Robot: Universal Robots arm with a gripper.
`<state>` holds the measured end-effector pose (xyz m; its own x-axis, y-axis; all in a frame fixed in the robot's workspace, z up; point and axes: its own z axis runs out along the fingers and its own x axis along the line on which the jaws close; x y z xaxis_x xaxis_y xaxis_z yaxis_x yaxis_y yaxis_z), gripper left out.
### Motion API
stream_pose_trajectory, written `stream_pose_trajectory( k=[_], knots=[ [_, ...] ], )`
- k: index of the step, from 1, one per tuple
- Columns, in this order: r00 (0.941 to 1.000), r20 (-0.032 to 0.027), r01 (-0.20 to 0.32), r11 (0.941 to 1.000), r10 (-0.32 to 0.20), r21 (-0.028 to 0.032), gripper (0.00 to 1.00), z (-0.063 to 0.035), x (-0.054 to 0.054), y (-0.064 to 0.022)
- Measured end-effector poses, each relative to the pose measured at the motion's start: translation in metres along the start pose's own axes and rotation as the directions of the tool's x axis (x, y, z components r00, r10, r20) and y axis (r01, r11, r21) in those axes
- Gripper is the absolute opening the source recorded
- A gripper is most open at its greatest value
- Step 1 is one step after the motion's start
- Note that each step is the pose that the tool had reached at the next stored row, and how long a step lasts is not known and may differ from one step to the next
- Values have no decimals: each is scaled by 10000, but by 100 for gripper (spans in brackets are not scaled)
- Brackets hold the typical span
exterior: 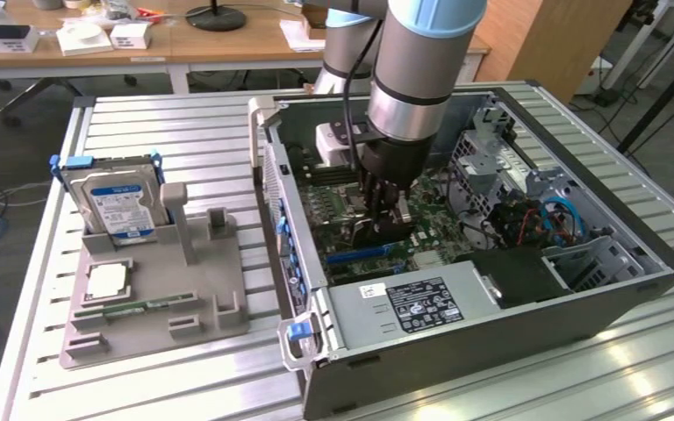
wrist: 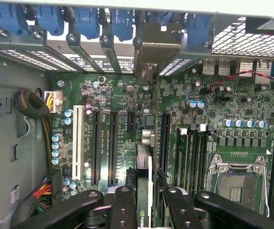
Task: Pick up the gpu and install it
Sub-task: 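Pick up the gpu and move the gpu toward the slot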
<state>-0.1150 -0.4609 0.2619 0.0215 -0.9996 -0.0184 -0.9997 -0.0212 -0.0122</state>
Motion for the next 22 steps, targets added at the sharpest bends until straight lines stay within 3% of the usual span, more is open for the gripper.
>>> stream_pose_trajectory(
  k=[22],
  knots=[
    [10000,2,-27,10000,27,-6,26,2,-2,13]
  ],
)
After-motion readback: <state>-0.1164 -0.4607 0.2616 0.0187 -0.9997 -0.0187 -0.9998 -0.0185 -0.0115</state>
